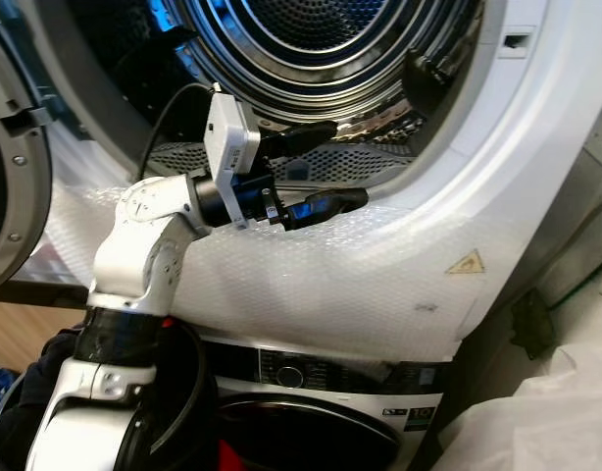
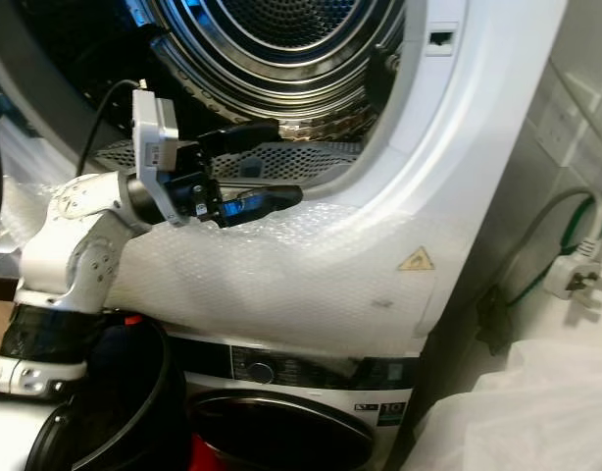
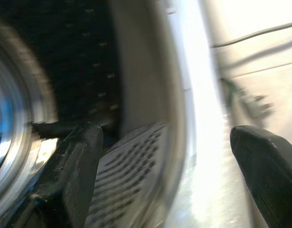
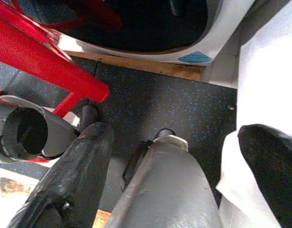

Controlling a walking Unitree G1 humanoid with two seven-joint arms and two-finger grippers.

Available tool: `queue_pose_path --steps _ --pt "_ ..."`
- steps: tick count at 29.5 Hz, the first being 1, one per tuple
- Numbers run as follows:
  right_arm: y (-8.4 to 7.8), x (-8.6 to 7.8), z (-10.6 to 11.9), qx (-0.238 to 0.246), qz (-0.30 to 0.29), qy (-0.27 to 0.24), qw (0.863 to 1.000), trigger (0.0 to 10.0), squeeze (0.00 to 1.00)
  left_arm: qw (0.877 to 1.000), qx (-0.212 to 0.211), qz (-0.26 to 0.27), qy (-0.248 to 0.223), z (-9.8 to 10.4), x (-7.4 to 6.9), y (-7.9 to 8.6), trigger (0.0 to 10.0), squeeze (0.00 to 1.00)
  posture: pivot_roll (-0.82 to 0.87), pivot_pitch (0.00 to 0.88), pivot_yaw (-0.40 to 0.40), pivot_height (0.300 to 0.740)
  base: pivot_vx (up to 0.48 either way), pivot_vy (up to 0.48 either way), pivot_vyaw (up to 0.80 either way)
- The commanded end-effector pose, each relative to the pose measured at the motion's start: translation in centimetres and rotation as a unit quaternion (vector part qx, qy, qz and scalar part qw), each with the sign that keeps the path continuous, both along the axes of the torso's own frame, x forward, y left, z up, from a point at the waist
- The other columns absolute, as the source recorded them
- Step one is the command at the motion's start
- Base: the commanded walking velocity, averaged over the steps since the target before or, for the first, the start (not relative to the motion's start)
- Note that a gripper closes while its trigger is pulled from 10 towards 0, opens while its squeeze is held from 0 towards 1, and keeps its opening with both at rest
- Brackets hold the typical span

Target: Clothes washing

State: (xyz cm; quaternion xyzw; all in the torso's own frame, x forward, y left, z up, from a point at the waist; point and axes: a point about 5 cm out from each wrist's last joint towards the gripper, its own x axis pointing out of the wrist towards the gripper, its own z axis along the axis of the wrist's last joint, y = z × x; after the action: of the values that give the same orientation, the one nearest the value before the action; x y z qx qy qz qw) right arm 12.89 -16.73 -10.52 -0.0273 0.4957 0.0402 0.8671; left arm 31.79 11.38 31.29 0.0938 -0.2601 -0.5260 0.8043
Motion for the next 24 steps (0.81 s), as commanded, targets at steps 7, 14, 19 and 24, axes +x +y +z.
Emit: queue_pose_path --steps 7,14,19,24 --pt "0.7 -0.6 -0.3 0.005 -0.006 0.014 1.000 10.0 0.00 0.991 -0.088 0.093 0.024 -0.5 -2.4 -0.6 10.0 0.00 0.08 0.002 0.086 0.740 0.000 0.000 0.00" --pt "1.1 -0.3 -0.2 0.002 -0.007 0.008 1.000 10.0 0.00 0.974 -0.088 0.206 0.040 -3.1 -4.0 0.2 10.0 0.00 0.11 0.000 0.107 0.740 0.000 0.000 0.00" --pt "1.3 -0.4 -0.3 0.001 -0.003 0.011 1.000 10.0 0.00 0.962 -0.092 0.253 0.051 -4.7 -5.3 0.1 10.0 0.00 0.11 0.000 0.115 0.740 0.000 0.000 0.00" --pt "1.8 -0.3 -0.3 -0.001 0.001 0.013 1.000 10.0 0.00 0.904 -0.101 0.404 0.093 -9.2 -7.0 3.1 10.0 0.00 0.13 0.000 0.126 0.740 0.000 0.000 0.00"
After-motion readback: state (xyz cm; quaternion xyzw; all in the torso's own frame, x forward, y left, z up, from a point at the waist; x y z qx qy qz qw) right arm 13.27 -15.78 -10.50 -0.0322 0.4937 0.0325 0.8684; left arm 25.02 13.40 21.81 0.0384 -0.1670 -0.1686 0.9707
